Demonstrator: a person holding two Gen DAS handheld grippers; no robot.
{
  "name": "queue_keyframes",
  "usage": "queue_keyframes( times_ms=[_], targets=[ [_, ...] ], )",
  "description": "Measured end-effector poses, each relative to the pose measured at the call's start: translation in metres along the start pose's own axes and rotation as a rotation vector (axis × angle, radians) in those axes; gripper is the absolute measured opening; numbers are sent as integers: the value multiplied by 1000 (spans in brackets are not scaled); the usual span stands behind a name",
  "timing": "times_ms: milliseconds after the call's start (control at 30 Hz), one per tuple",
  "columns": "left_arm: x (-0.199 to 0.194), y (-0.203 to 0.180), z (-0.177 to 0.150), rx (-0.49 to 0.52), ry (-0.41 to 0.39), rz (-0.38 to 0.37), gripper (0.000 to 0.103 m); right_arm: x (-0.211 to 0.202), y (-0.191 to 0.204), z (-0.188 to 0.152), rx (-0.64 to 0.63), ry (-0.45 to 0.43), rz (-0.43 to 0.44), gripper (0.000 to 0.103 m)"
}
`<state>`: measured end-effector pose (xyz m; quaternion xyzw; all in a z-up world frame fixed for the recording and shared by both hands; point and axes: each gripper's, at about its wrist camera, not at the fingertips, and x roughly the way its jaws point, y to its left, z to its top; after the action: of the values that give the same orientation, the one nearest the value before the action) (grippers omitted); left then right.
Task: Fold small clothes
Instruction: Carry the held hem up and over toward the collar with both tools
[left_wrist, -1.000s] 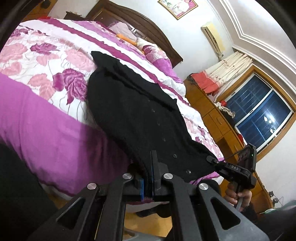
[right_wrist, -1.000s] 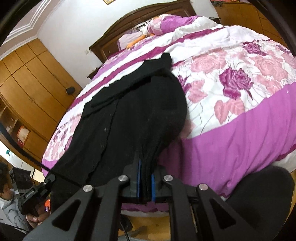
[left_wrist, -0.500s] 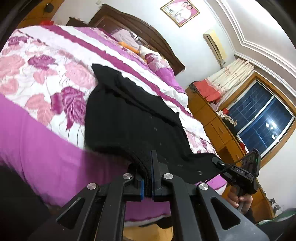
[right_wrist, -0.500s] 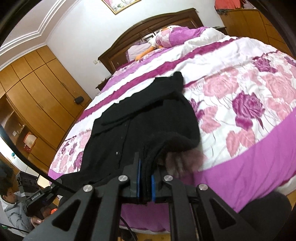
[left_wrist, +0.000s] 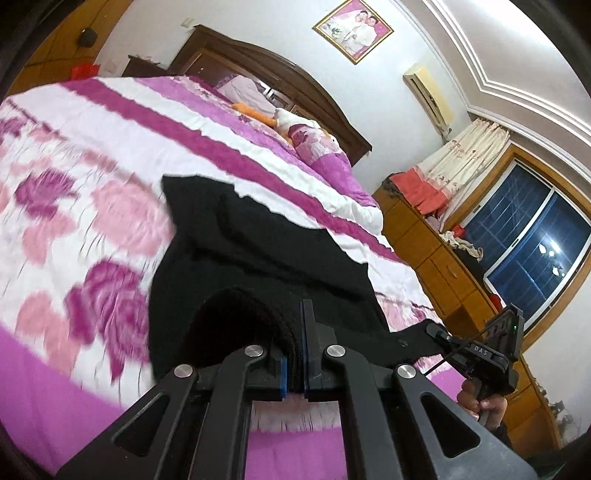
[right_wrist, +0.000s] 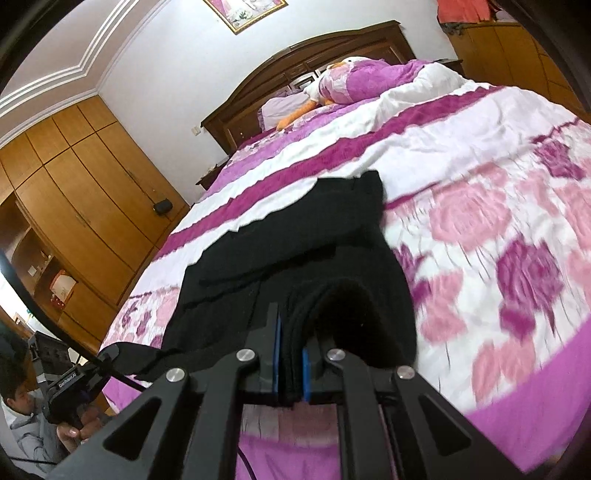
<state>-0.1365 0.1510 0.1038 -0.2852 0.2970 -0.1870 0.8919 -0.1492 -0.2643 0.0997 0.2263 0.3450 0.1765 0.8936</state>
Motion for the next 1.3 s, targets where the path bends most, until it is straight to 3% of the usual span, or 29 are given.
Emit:
queue_keyframes(
  times_ms=[133, 267, 367, 467, 600, 767, 933, 1000, 1100, 1233, 1300],
  targets=[
    [29, 2, 28, 24, -2, 29, 0, 30, -12, 19, 41, -5, 17, 8],
    [64, 13, 55, 1, -13, 29, 0, 62, -19, 32, 23, 26, -25, 8],
    [91, 20, 73, 7, -16, 41, 0, 87, -30, 50, 95, 39, -12, 8],
    [126, 38, 97, -83, 9, -6, 0, 107, -40, 73, 171, -22, 7, 9],
    [154, 63, 117, -149, 27, 21, 0, 136, -46, 107, 188, -79, -2, 9],
    [178, 83, 137, -176, 57, 98, 0, 190, -46, 148, 175, 13, -44, 9],
    [210, 101, 144, -230, 85, 115, 0, 236, -45, 153, 189, 77, -104, 9],
    [221, 98, 148, -202, 106, 134, 0, 248, -45, 153, 195, 88, -121, 9],
    [227, 94, 155, -166, 109, 163, 0, 257, -38, 161, 160, 78, -145, 9],
    [224, 103, 161, -212, 85, 128, 0, 260, -28, 166, 109, 42, -187, 11],
    [218, 104, 163, -204, 34, 136, 15, 257, -31, 166, 122, 0, -193, 22]
  ],
)
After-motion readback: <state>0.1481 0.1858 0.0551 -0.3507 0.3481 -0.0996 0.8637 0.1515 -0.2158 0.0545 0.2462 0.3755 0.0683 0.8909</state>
